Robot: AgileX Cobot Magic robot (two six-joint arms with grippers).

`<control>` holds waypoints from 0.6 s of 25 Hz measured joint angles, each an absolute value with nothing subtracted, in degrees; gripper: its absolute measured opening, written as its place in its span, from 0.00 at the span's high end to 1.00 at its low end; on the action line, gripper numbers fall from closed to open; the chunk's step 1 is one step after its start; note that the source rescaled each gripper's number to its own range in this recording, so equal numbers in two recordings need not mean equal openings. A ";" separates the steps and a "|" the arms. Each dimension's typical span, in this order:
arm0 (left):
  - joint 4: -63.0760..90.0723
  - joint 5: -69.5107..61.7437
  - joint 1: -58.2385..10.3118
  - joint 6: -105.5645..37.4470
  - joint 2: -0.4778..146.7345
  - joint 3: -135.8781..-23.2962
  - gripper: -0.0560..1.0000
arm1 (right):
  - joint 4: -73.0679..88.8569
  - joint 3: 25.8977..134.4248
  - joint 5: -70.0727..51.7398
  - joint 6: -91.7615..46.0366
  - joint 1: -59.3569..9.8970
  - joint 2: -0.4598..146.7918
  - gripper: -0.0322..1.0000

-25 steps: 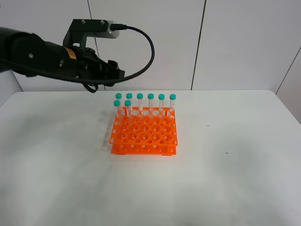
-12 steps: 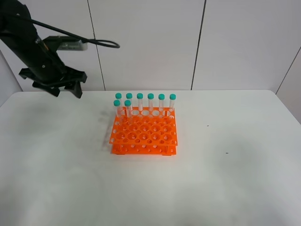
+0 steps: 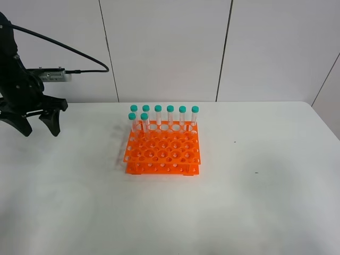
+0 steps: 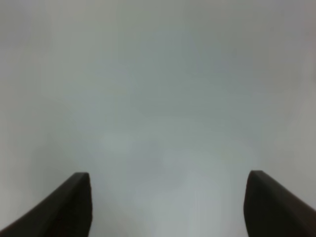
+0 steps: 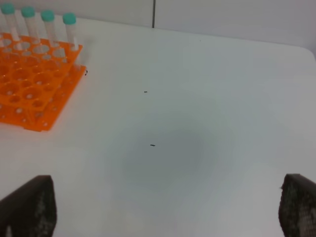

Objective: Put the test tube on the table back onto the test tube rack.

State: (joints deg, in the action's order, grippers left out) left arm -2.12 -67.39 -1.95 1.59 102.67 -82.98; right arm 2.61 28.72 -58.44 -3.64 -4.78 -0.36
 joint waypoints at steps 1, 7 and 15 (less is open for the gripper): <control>-2.12 -67.39 -1.95 1.48 102.67 -83.03 0.00 | 2.61 28.72 -58.44 -3.64 -4.78 -0.36 0.00; -2.07 -67.39 -1.95 1.30 99.17 -78.90 0.00 | 2.61 28.72 -58.44 -3.64 -4.78 -0.36 0.00; -2.07 -67.39 -1.95 1.25 77.75 -63.60 0.00 | 2.61 28.72 -58.44 -3.64 -4.78 -0.36 0.00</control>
